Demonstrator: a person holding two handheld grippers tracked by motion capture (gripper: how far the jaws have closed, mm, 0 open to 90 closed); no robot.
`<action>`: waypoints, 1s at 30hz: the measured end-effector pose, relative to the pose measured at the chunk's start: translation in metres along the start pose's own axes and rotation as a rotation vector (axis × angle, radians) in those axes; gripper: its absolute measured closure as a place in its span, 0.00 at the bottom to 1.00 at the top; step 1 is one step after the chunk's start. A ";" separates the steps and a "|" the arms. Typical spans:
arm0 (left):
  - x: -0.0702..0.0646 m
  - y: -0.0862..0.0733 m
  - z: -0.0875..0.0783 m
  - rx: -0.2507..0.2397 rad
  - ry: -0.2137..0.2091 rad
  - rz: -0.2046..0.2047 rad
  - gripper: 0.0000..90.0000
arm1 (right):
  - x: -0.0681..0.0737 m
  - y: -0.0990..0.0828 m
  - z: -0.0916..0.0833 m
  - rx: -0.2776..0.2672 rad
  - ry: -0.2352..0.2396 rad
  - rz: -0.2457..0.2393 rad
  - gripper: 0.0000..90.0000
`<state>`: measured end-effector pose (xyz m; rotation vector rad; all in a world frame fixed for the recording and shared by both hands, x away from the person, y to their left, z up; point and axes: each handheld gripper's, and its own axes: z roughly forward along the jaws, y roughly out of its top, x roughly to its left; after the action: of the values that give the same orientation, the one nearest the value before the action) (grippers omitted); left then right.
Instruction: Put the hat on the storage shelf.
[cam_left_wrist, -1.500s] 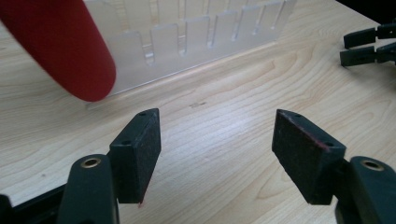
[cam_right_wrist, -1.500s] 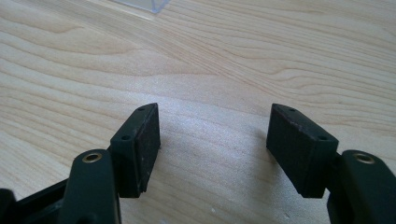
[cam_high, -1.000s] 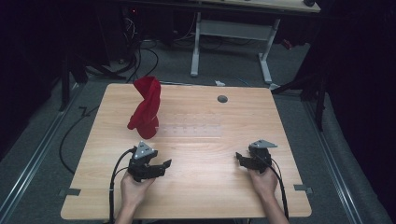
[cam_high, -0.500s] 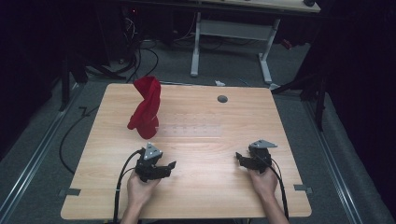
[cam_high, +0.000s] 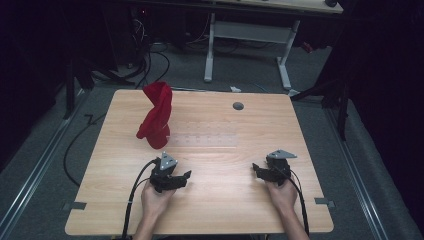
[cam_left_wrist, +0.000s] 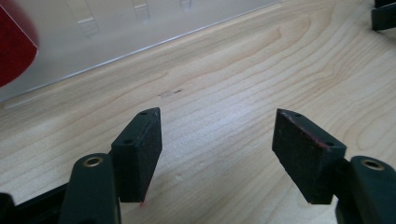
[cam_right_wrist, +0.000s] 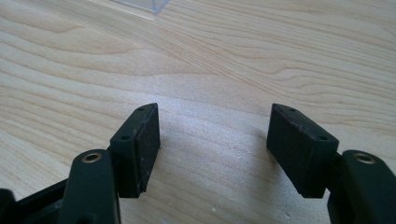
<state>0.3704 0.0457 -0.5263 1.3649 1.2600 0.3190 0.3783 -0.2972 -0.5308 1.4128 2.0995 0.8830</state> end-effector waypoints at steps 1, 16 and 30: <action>0.000 0.000 0.001 -0.004 0.002 0.002 0.37 | 0.000 0.000 0.000 0.000 0.000 0.000 0.39; 0.005 -0.006 0.014 -0.018 0.038 0.011 0.37 | 0.000 0.000 0.000 0.000 0.000 0.000 0.39; 0.008 -0.009 0.023 0.016 0.092 0.013 0.37 | 0.000 0.000 0.000 0.001 0.000 0.001 0.39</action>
<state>0.3876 0.0368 -0.5438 1.3855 1.3326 0.3852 0.3783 -0.2971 -0.5308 1.4142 2.0999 0.8828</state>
